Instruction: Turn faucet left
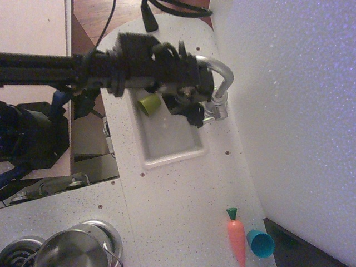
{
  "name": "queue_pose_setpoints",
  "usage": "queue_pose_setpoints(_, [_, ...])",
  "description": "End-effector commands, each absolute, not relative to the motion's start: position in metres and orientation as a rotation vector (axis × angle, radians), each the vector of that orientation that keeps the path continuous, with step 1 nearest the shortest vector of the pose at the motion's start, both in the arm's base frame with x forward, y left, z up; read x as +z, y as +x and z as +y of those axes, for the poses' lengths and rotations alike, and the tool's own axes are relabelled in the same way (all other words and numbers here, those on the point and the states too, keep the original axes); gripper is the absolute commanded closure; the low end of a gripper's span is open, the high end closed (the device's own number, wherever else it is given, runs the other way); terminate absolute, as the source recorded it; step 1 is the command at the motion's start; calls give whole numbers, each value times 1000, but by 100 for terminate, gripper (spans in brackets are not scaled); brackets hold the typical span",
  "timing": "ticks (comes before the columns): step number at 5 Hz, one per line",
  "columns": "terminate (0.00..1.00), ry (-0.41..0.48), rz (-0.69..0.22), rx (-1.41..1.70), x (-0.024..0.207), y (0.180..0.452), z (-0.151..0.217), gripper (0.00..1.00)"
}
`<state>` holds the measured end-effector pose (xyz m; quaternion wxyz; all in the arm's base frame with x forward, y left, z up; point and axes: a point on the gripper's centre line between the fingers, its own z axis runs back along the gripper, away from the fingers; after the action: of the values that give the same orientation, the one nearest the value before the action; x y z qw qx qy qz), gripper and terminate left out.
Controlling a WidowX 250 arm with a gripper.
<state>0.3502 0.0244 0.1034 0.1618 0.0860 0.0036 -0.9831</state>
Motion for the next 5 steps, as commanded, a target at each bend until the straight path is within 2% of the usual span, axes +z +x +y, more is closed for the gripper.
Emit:
queue_pose_setpoints(1, [0,245,6,-2806,101,347,26,0])
queue_pose_setpoints(2, [0,236,10,-2814,100,348,27,0])
queue_pose_setpoints(3, [0,317,-96,-2734,108,359,50,0])
queue_pose_setpoints(4, [0,373,-109,-2723,113,364,63,0])
queue_pose_setpoints(5, [0,415,-184,-2715,116,374,61,0])
